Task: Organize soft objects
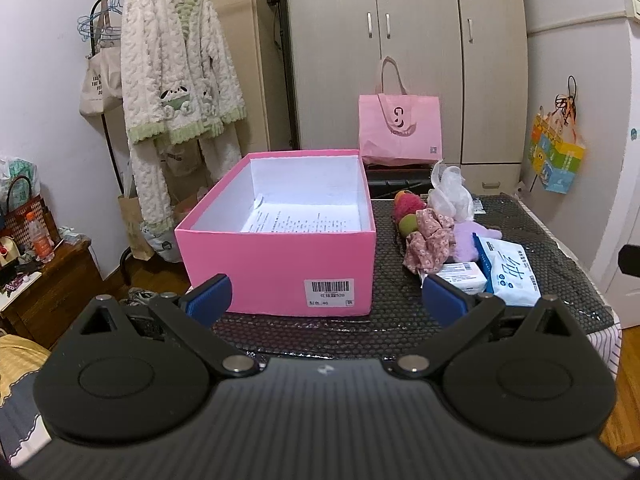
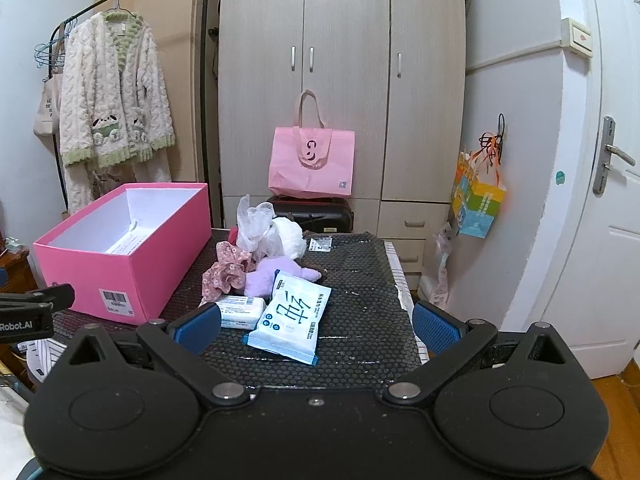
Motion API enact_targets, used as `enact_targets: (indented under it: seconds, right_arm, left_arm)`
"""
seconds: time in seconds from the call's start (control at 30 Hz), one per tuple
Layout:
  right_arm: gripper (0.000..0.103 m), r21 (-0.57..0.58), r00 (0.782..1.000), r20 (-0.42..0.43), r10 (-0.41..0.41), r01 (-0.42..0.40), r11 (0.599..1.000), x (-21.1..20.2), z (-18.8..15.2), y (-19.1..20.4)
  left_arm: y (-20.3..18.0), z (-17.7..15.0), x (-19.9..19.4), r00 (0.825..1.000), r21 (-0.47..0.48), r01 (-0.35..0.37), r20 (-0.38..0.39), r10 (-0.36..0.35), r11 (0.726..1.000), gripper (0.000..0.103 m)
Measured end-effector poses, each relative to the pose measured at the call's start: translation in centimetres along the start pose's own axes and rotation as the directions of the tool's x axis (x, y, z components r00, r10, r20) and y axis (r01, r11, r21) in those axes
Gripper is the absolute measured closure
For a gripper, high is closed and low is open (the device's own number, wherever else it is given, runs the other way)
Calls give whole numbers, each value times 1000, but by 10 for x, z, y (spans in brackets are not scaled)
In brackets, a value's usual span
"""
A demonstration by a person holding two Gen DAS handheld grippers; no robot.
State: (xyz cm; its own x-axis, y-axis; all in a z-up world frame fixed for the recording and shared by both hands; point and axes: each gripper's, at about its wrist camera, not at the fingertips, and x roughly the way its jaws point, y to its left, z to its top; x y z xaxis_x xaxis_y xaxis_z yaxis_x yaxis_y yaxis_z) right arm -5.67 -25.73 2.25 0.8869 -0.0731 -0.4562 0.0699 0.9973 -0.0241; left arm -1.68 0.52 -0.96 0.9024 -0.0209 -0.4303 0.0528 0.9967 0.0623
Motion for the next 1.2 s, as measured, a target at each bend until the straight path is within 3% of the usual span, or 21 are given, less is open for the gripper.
enact_targets:
  seconds: [0.7, 0.97, 1.2]
  right_arm:
    - [0, -8, 1000, -7, -9, 9, 1000, 5, -4, 1]
    - [0, -12, 1000, -21, -3, 3, 1000, 11, -3, -2]
    - [0, -138, 998, 24, 65, -61, 989, 13, 9, -8]
  left_arm:
    - [-1, 2, 5, 999, 12, -13, -30, 13, 1000, 0]
    - [-3, 4, 16, 997, 18, -8, -75, 9, 1000, 0]
    - [-18, 30, 16, 988, 35, 144, -58, -142, 989, 0]
